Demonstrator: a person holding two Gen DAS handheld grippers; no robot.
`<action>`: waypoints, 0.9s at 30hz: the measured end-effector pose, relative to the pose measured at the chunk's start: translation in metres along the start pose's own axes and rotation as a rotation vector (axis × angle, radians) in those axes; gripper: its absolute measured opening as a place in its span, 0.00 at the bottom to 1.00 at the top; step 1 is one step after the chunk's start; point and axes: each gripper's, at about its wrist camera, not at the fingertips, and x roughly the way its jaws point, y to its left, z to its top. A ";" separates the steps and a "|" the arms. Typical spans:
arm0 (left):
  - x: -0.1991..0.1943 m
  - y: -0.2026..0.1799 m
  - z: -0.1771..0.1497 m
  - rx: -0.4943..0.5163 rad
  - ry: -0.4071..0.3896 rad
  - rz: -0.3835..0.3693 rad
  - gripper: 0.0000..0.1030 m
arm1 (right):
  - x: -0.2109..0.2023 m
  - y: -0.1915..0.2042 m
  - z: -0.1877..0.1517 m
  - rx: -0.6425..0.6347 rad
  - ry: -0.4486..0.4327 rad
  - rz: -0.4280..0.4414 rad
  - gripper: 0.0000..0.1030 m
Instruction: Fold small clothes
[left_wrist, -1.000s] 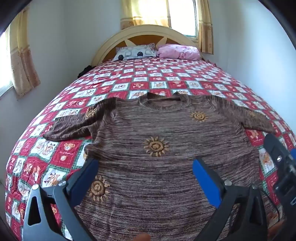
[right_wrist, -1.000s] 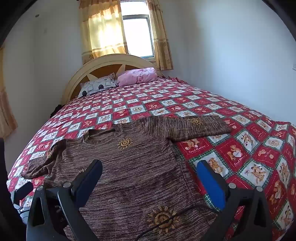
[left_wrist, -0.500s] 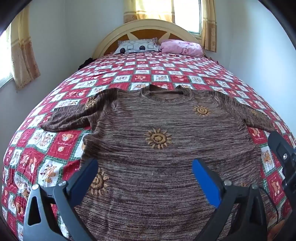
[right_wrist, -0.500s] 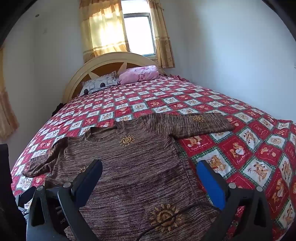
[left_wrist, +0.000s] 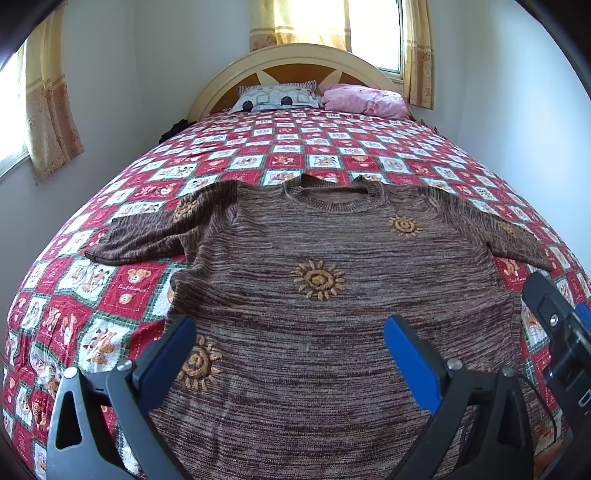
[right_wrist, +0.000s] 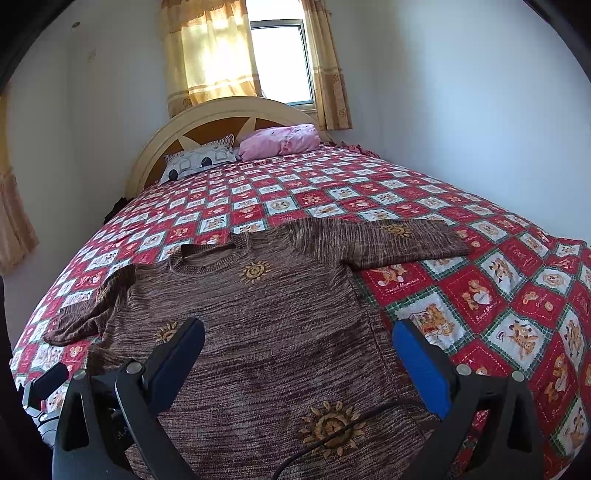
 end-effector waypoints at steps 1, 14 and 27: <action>0.000 0.000 0.000 0.002 -0.001 0.001 1.00 | 0.001 0.000 0.000 0.000 0.003 0.002 0.99; 0.001 0.004 -0.001 0.017 -0.006 0.009 1.00 | 0.011 0.001 -0.005 -0.007 0.049 -0.003 0.99; 0.002 -0.003 -0.004 0.061 -0.016 0.018 1.00 | 0.018 -0.001 -0.008 0.001 0.087 0.001 0.99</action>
